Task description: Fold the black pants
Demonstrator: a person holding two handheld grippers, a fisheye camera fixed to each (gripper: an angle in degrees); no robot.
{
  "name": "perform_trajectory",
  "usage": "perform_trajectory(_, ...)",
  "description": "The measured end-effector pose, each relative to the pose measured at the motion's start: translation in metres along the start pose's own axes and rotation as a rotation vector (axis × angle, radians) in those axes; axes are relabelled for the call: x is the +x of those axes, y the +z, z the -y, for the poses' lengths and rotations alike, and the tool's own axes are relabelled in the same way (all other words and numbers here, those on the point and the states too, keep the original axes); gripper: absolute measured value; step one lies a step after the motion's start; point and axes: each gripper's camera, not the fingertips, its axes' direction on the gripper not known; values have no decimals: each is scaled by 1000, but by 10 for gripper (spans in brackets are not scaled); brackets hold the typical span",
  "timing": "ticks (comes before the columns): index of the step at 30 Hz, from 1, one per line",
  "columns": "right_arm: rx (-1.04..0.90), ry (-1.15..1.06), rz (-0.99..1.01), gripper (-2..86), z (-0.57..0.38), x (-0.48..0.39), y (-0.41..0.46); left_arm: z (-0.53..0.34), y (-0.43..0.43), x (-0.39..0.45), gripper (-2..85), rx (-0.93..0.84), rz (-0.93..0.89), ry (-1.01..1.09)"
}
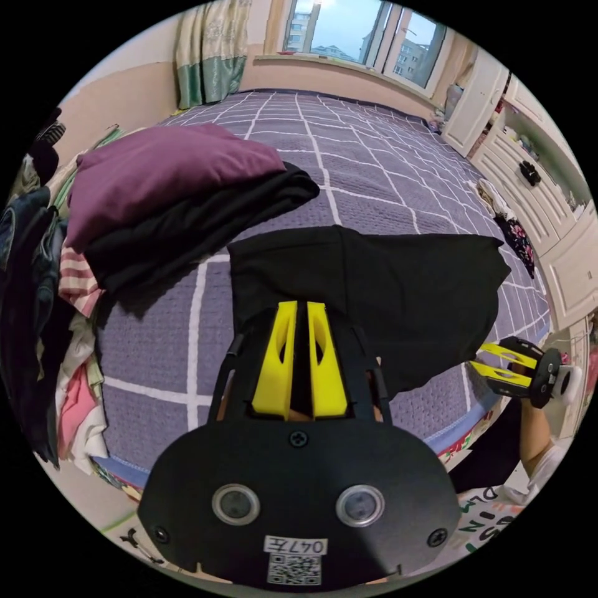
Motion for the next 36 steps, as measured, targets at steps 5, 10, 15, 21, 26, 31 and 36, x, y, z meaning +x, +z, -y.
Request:
perform_trajectory(5, -43, -15, 53, 1, 1, -2, 11, 1, -5, -22, 8, 6, -55, -24)
perform_trajectory(10, 73, -4, 37, -1, -4, 5, -39, 1, -15, -45, 0, -8, -64, -74)
perform_trajectory(15, -51, -2, 267, -2, -16, 15, -6, -33, -78, -64, 66, 96, -30, -73)
perform_trajectory(21, -27, -27, 260, -2, -13, 12, -10, -68, -98, -112, 135, 24, -216, -198)
perform_trajectory(26, -23, -26, 251, -1, -12, 12, -12, -74, -74, -148, 119, -49, -351, -380)
perform_trajectory(31, -33, -44, 233, 0, -9, 10, -13, -80, -72, -157, 74, -39, -361, -446)
perform_trajectory(36, -21, -50, 228, -1, -6, 10, -17, -94, -113, -162, 22, 133, -370, -400)
